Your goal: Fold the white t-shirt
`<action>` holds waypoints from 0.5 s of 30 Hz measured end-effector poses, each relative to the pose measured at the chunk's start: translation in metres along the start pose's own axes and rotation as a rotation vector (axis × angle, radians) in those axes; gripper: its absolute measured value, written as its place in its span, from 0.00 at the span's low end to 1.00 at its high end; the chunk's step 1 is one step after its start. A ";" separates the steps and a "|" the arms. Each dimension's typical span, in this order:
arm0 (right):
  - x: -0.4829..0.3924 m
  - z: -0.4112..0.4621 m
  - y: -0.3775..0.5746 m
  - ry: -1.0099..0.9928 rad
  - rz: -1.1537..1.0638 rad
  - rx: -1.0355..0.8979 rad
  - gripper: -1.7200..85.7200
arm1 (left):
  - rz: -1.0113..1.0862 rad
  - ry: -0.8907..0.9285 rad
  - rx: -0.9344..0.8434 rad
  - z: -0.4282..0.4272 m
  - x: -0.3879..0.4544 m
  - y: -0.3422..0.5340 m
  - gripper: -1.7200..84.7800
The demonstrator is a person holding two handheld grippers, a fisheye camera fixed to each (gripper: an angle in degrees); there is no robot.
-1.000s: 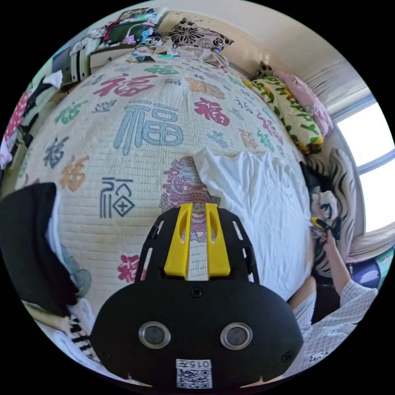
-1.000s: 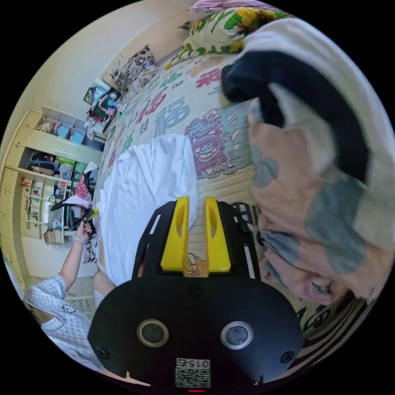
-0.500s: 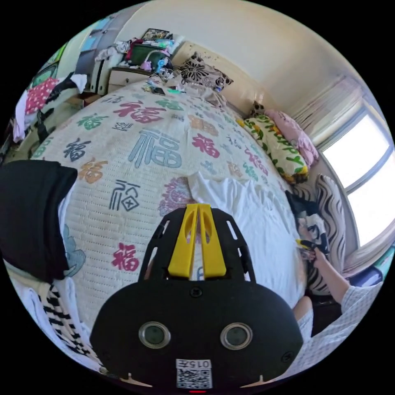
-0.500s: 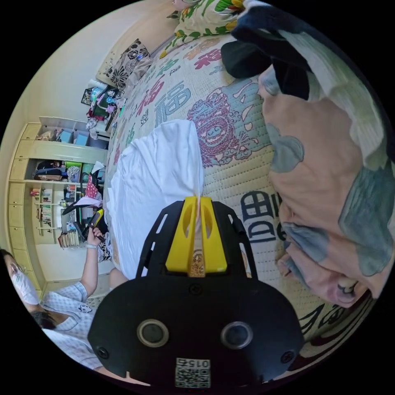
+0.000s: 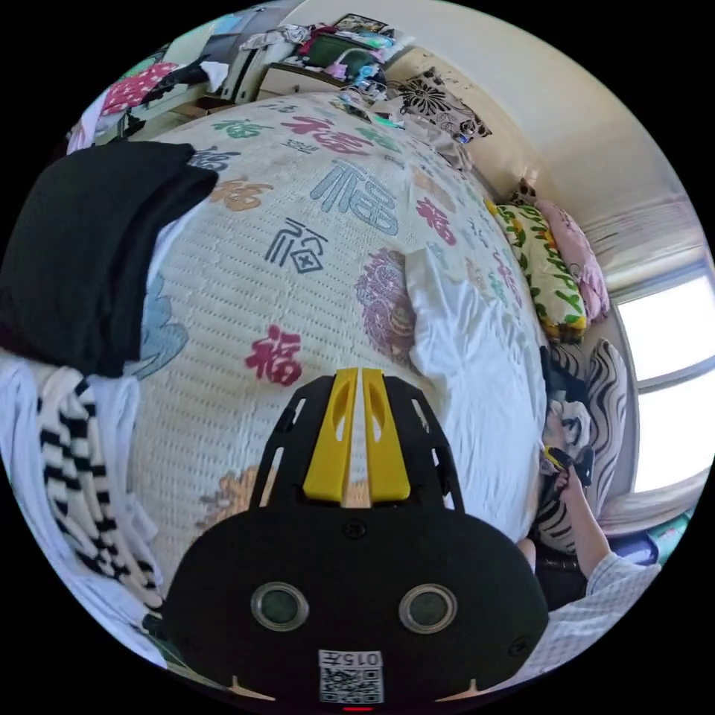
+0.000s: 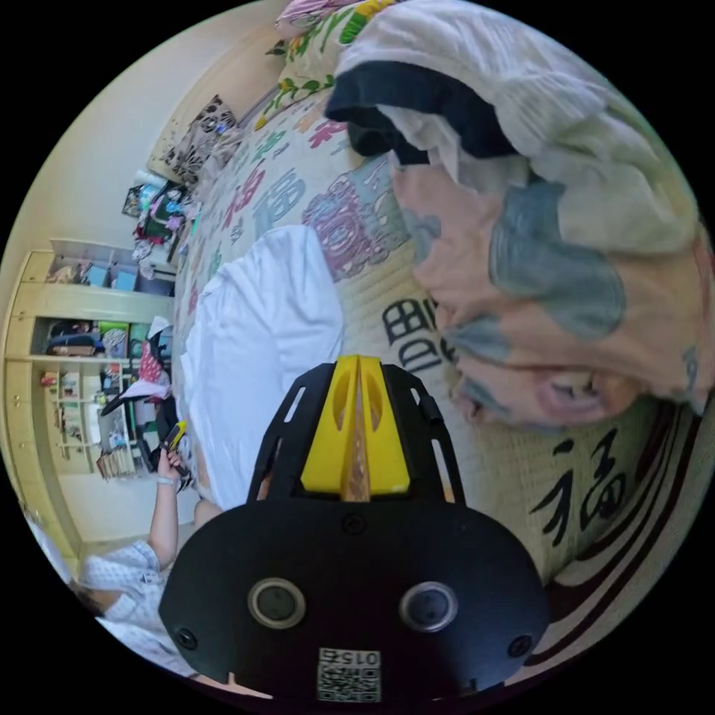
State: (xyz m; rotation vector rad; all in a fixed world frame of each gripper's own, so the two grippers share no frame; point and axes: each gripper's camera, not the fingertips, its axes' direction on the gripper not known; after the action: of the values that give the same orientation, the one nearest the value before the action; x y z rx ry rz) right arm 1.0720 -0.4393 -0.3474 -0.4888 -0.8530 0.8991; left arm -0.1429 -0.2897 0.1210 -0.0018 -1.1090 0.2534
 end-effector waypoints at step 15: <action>-0.082 0.044 0.238 0.380 -0.460 -0.283 0.07 | 0.485 -0.222 -0.458 0.139 0.120 0.230 0.05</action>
State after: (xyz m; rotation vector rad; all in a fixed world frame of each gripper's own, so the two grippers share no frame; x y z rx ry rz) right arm 0.8948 -0.3763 -0.5204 -0.6501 -0.7022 0.2491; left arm -0.2622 -0.0593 0.2599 -0.6703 -1.3589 0.4336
